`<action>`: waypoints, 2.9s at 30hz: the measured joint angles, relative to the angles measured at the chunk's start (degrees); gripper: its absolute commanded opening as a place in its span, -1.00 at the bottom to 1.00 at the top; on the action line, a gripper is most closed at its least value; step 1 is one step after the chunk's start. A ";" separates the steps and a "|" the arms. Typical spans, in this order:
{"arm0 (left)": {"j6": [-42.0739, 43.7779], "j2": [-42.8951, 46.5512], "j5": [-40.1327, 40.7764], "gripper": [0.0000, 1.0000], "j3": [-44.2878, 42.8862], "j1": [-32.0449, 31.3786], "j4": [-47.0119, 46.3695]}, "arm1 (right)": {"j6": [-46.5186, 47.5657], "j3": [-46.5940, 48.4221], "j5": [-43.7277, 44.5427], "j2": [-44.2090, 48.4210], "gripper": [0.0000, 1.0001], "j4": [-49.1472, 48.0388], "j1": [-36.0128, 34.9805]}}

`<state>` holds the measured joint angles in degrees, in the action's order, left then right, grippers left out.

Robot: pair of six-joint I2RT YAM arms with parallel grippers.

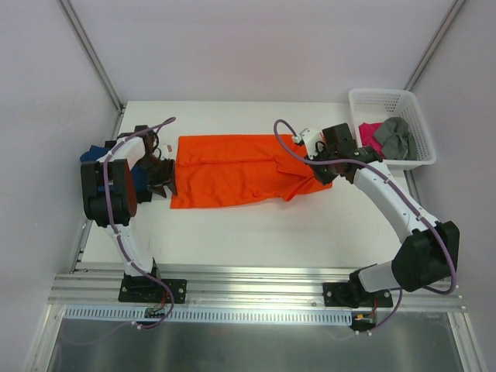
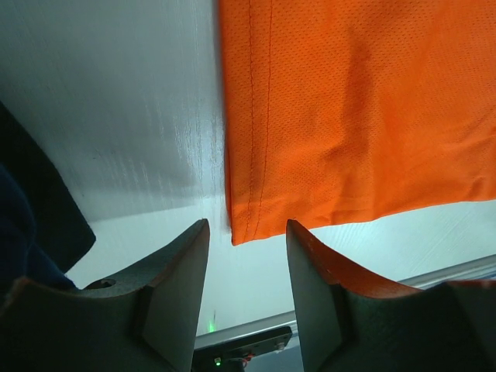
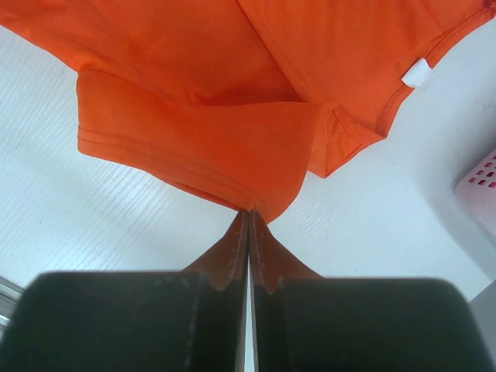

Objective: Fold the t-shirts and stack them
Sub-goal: Fold the tshirt

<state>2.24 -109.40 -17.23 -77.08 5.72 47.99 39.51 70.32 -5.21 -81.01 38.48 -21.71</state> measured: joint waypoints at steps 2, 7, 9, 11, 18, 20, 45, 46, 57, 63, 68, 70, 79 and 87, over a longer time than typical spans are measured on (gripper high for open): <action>0.04 0.02 -0.02 -0.11 0.15 0.00 -0.09 | -0.11 -0.02 -0.13 -0.02 -0.99 -0.04 0.11; 0.02 0.13 -0.13 -0.12 3.41 0.00 -0.26 | -0.59 -0.02 -0.42 -0.13 -0.99 -0.04 0.26; 0.02 0.13 -0.26 -0.12 4.83 0.00 -0.02 | -0.92 -0.02 -0.61 -0.33 -0.99 -0.04 0.26; 0.02 0.13 -0.33 -0.15 5.57 0.00 0.33 | -1.01 -0.02 -0.66 -0.50 -0.99 -0.04 0.26; -0.31 0.13 -0.94 -0.42 5.66 0.00 0.37 | -1.38 -0.02 -0.83 -0.74 -0.99 -0.07 0.31; -0.35 0.13 -1.57 -0.56 5.64 0.00 0.37 | -1.40 -0.04 -0.83 -0.74 -0.99 -0.09 0.33; -0.26 4.55 -6.29 -1.00 2.25 0.00 2.29 | -1.38 -0.04 -0.55 -0.74 -0.99 -0.70 1.75; -0.24 4.90 -6.36 -1.00 2.25 0.00 2.45 | -1.38 -0.04 -0.55 -0.74 -0.99 -0.76 1.77; 0.15 5.99 -6.80 -1.00 -0.31 0.00 4.09 | -1.40 0.39 0.15 -1.20 -0.99 -1.88 3.21; 0.17 5.99 -6.82 -1.00 -3.82 0.02 4.66 | -1.38 2.32 0.52 -3.02 -0.99 -2.40 3.85; 0.20 5.81 -6.82 -1.00 -6.21 0.09 4.87 | -1.38 5.14 0.72 -5.79 -0.99 -2.97 4.09; 0.20 5.40 -6.84 -1.00 -7.32 0.39 4.96 | -1.38 6.34 0.90 -6.95 -0.99 -3.15 4.26; 0.17 0.00 -6.73 -1.00 -13.57 0.66 4.87 | -1.38 9.64 1.86 -12.39 -0.99 -4.81 4.76; 0.17 -6.25 -6.08 -1.00 -19.56 0.76 3.78 | -1.36 10.84 3.54 -15.87 -0.99 -6.40 4.79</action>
<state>2.42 -115.66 -23.31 -96.64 6.48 51.77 38.15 81.17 -1.67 -96.88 32.08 -16.93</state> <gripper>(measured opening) 0.006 0.009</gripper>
